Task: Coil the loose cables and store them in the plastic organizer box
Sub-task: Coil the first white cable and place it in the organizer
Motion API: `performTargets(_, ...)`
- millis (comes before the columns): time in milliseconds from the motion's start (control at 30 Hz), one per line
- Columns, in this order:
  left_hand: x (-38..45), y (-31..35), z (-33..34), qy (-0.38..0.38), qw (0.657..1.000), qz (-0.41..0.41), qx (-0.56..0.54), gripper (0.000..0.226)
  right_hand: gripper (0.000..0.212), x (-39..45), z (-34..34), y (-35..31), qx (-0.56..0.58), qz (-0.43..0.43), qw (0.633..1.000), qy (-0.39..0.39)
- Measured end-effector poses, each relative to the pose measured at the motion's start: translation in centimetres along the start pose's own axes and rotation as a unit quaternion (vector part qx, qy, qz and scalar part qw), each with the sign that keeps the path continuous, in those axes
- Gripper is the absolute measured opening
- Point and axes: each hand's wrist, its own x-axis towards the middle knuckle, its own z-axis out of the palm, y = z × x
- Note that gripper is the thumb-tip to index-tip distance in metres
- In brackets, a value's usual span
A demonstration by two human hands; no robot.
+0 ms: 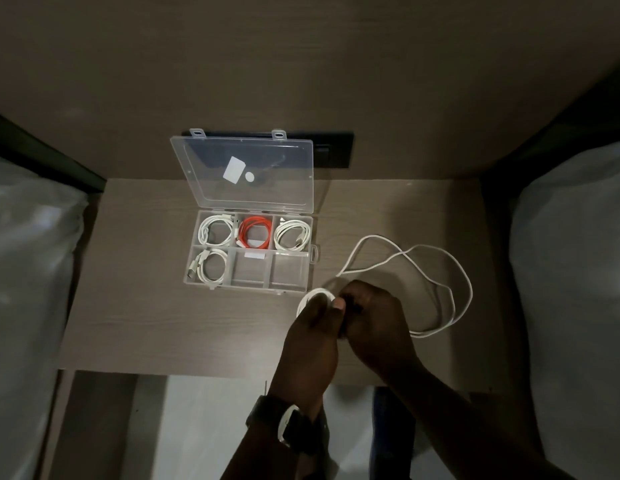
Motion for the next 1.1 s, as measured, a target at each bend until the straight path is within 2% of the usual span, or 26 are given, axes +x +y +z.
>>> performTargets(67, 0.0, -0.1, -0.2, 0.000, 0.996, 0.061, 0.072, 0.016, 0.012, 1.3, 0.3, 0.2, 0.023, 0.024, 0.999, 0.027)
performTargets(133, -0.4, -0.1, -0.9, 0.018, 0.986, 0.116, 0.119, 0.032, 0.019, 3.1, 0.2, 0.4, 0.033, 0.059, 0.996, 0.055)
performTargets(200, -0.6, -0.6, -2.5, 0.077, 0.973, 0.151, 0.155, 0.040, 0.023, 4.9, 0.3, 0.4, 0.030, 0.073, 0.995, 0.059)
performTargets(333, 2.3, -2.6, -6.0, 0.198, 0.957, 0.158, 0.139, 0.028, 0.027, 6.5, 2.8, -1.6, -0.040, 0.013, 0.999, 0.007)
performTargets(433, 5.6, -3.1, -6.9, 0.230, 0.946, 0.170, 0.155, 0.033, 0.035, 7.5, 5.3, -1.9, -0.068, 0.019, 0.997, -0.016)
performTargets(533, 8.7, -3.6, -7.3, 0.218, 0.929, 0.196, 0.224, 0.034, 0.031, 8.5, 6.4, -1.6, -0.103, 0.031, 0.994, -0.033)
performTargets(633, 10.9, -3.7, -7.3, 0.209, 0.909, 0.209, 0.292, 0.030, 0.024, 8.8, 6.7, -1.4, -0.167, -0.008, 0.986, -0.026)
performTargets(733, 11.7, -3.6, -7.2, 0.211, 0.898, 0.225, 0.315, 0.026, 0.023, 9.0, 6.8, -1.3, -0.204, -0.041, 0.978, -0.028)
performTargets(833, 11.9, -4.0, -7.3, 0.183, 0.884, 0.224, 0.368, 0.020, 0.011, 9.1, 6.8, -1.3, -0.252, -0.063, 0.965, -0.039)
performTargets(933, 12.1, -4.3, -7.3, 0.174, 0.873, 0.224, 0.398, 0.010, 0.024, 9.0, 6.7, -1.2, -0.247, -0.085, 0.964, -0.051)
performTargets(1033, 12.6, -4.0, -7.6, 0.169, 0.870, 0.210, 0.413, 0.014, 0.004, 9.0, 6.3, -0.7, -0.270, -0.123, 0.951, -0.086)
performTargets(1100, 12.8, -3.5, -7.9, 0.146, 0.871, 0.211, 0.419, 0.018, 0.017, 8.9, 5.9, -0.3, -0.297, -0.148, 0.936, -0.121)
